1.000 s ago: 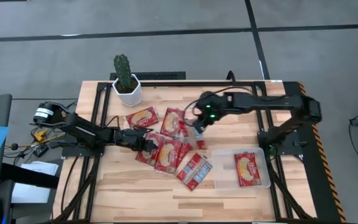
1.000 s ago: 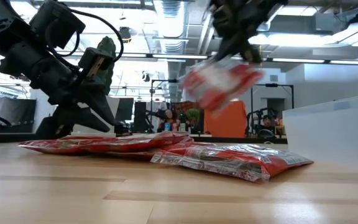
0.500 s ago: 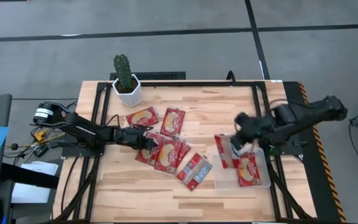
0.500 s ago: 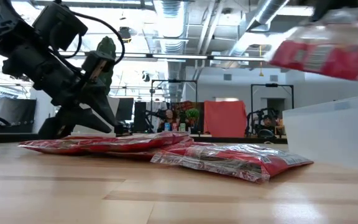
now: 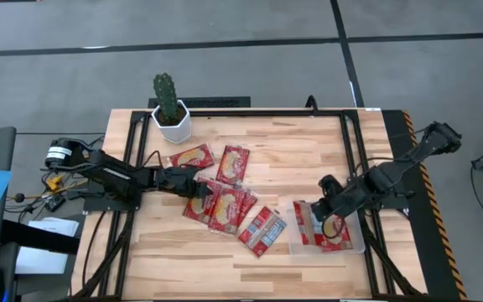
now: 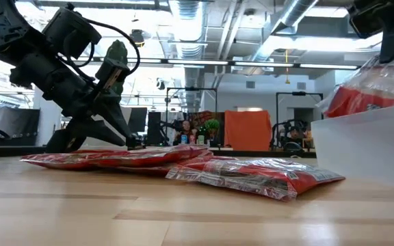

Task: Sort popcorn bags into baskets
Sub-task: Put the popcorn bag into the transparent bin

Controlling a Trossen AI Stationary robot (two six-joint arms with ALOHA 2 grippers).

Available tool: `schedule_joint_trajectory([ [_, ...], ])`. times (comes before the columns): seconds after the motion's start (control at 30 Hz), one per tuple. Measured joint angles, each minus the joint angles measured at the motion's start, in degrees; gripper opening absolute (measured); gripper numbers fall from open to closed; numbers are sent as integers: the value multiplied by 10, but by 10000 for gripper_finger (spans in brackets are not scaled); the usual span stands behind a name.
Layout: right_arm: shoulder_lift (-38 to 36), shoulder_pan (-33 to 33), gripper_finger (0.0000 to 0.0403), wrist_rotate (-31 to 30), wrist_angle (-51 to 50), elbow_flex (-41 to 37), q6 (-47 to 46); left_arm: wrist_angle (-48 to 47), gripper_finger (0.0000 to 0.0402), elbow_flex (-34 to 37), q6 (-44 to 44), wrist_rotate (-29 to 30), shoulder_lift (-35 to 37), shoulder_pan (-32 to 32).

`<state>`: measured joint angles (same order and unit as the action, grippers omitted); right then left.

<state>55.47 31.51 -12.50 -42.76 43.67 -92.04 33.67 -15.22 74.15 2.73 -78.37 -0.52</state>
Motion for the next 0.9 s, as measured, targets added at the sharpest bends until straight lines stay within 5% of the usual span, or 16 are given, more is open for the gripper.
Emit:
schedule_joint_trajectory([
  [0.6, 43, -7, 66, 35, 35, -46, -23, -4, 59, 0, -15, -14, 0, -18],
  [0.9, 70, -22, 163, 74, 23, -46, 2, -8, 59, 0, -17, -5, 0, -20],
])
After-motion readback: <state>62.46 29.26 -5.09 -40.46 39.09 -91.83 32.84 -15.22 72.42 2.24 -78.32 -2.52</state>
